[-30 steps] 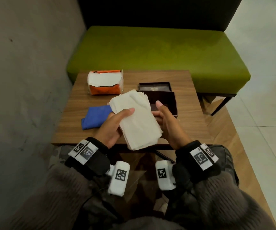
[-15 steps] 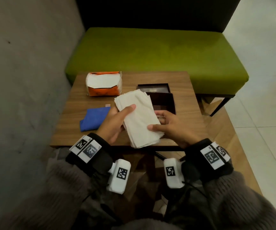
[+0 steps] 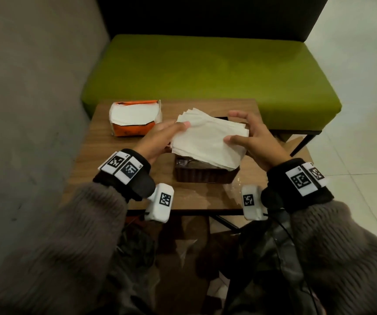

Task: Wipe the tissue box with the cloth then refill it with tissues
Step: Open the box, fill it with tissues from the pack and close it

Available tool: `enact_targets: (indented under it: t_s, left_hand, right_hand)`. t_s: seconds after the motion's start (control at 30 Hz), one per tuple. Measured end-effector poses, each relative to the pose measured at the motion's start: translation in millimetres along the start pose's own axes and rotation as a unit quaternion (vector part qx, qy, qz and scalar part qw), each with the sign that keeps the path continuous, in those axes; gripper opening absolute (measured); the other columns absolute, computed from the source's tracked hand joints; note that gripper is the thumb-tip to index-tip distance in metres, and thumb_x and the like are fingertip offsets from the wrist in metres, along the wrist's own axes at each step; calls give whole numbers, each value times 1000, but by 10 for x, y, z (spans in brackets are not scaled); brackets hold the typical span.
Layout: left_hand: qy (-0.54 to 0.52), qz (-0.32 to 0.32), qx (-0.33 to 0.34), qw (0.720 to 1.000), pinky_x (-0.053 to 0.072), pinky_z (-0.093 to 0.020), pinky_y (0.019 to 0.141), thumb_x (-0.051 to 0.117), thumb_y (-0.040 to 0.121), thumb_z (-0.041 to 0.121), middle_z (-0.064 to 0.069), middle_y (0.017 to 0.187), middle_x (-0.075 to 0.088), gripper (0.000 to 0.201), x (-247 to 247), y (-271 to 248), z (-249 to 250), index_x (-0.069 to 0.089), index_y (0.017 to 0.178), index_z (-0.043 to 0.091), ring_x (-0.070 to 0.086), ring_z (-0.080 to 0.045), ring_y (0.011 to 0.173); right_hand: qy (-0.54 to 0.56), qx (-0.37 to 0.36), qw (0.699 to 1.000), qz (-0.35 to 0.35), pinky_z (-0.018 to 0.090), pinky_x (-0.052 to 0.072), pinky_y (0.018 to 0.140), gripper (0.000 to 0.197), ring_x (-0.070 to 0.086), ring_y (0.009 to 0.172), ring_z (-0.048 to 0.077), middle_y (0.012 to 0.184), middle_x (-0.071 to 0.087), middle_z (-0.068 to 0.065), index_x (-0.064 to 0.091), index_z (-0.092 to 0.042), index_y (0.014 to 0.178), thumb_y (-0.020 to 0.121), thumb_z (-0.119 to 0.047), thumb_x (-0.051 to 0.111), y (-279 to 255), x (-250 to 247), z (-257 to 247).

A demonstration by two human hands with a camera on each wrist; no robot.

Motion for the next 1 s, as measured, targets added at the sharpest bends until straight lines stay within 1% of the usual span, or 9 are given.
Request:
enact_targets:
  t_s: [0.17,0.23,0.33,0.5,0.67,0.8,0.87,0.93,1.0]
  left_hand:
    - [111,44,44,992,50,-29,80,58,89,14,-4,99,67,14,-93,144,-72,60,102,17,63,-14,86]
    - [198,65,59,976,50,-27,76,62,88,16,-6,97,67,21,-104,173,-133,58,108,15,63,-13,83]
    - [336,107,87,932,49,-30,72,65,85,23,-3,86,62,33,-73,146,-171,55,115,13,58,-16,81]
    - [441,111,95,886,48,-35,73,63,86,23,-2,90,58,35,27,51,-212,52,119,14,57,-20,87]
    - [507,43,72,858,41,-32,75,59,86,25,-4,109,60,54,87,101,-253,36,135,20,54,-21,95]
    - [652,0,68,755,39,-37,88,53,89,36,-6,118,59,46,200,184,-253,47,129,15,54,-25,108]
    - [678,8,70,731,43,-37,85,55,88,40,-7,125,51,54,250,157,-262,42,134,13,52,-26,110]
    - [669,44,94,736,45,-36,82,57,88,36,-8,130,41,61,255,90,-249,34,139,13,50,-26,110]
    - [648,74,156,742,42,-34,82,58,88,30,-7,125,44,48,250,24,-202,43,131,15,46,-24,111]
  right_hand:
    - [-11,11,1000,17,34,58,80,56,65,105,28,121,62,15,47,-25,134,86,-4,69,120,-57,133]
    - [-103,-10,994,40,19,53,72,58,60,102,19,115,59,3,45,-20,136,86,-8,72,178,-60,138]
    - [-290,-63,953,58,16,37,67,57,48,102,10,118,47,-8,44,-18,136,87,-14,72,250,2,92]
    - [-487,-82,869,-34,36,45,80,44,58,107,29,122,61,9,48,-16,129,89,-15,67,361,176,191]
    - [-578,-36,808,-108,31,34,74,40,56,98,25,115,64,8,48,-19,128,92,-22,65,420,242,228]
    - [-649,-13,750,-126,47,38,97,39,56,112,31,123,60,9,47,-19,128,94,-28,62,462,338,287]
    - [-656,-9,745,-118,51,35,101,43,52,120,32,131,54,10,46,-17,132,93,-30,62,471,370,347]
    - [-645,-19,759,-90,49,36,100,48,47,126,33,136,50,10,43,-17,136,93,-28,62,468,365,375]
    - [-629,-37,774,-63,48,39,99,51,45,127,33,136,49,12,43,-15,137,92,-26,64,446,330,377]
Point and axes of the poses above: each hand's wrist, its own y-axis towards the middle knuckle, its own x-axis out of the palm, z = x × y, the point moved 5 cm from there along y, towards the middle knuckle
